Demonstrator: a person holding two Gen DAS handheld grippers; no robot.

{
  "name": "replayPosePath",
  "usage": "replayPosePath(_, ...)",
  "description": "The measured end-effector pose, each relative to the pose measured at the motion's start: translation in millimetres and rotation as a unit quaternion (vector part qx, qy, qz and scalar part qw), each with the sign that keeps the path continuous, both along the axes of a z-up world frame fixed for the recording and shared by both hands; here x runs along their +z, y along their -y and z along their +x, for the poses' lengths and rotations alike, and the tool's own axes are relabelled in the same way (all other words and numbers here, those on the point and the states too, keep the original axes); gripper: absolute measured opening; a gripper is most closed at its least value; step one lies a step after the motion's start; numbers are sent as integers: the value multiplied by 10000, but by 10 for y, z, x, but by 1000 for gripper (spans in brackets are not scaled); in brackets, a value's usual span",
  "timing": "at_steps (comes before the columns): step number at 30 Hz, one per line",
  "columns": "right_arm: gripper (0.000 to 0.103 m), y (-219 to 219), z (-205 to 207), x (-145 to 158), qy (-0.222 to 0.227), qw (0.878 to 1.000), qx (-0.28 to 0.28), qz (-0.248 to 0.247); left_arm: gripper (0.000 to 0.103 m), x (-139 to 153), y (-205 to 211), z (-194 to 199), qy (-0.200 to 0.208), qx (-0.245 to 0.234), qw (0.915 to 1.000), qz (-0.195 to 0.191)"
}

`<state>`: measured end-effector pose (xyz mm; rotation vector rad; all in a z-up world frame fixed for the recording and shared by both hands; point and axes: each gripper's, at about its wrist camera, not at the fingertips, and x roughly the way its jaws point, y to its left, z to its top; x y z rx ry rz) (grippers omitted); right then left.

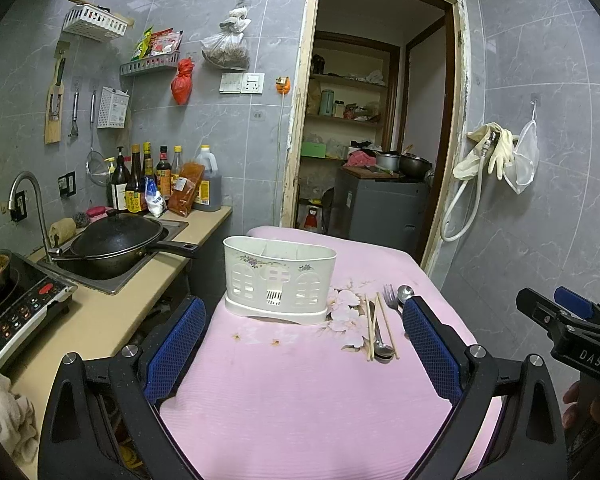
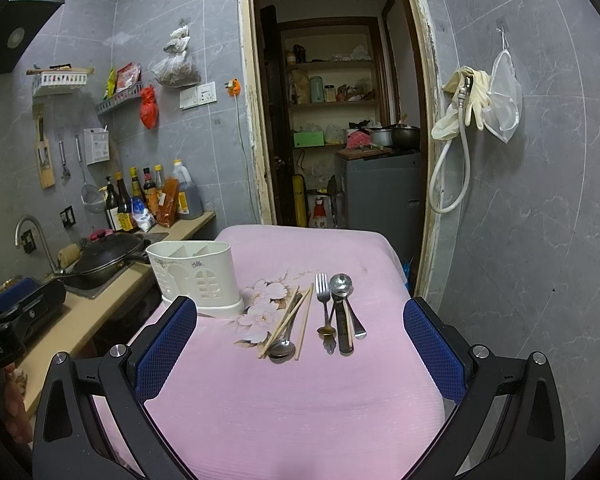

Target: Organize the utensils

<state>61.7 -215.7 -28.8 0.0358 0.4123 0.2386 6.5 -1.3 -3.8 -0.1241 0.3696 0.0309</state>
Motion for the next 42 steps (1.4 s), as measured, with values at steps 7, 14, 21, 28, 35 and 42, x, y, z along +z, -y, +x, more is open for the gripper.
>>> replayPosePath(7, 103, -17, 0, -25, -3, 10000, -5, 7, 97, -3, -1, 2, -1, -5, 10000, 0)
replayPosePath(14, 103, -14, 8, -28, -10, 10000, -4, 7, 97, -12, -38, -17, -12, -8, 10000, -10)
replayPosePath(21, 103, -40, 2, -77, -32, 10000, -7, 6, 97, -20, -62, -26, -13, -7, 10000, -19)
replayPosePath(28, 103, -62, 8, -108, -65, 10000, -27, 11, 97, -28, -62, -24, -23, -9, 10000, -13)
replayPosePath(35, 103, -72, 23, -86, -102, 9999, -35, 0, 97, -67, -117, -19, -56, -13, 10000, -31)
replayPosePath(42, 103, -114, 47, -96, -169, 9998, -108, -85, 97, -139, -162, 105, -173, -19, 9998, 98)
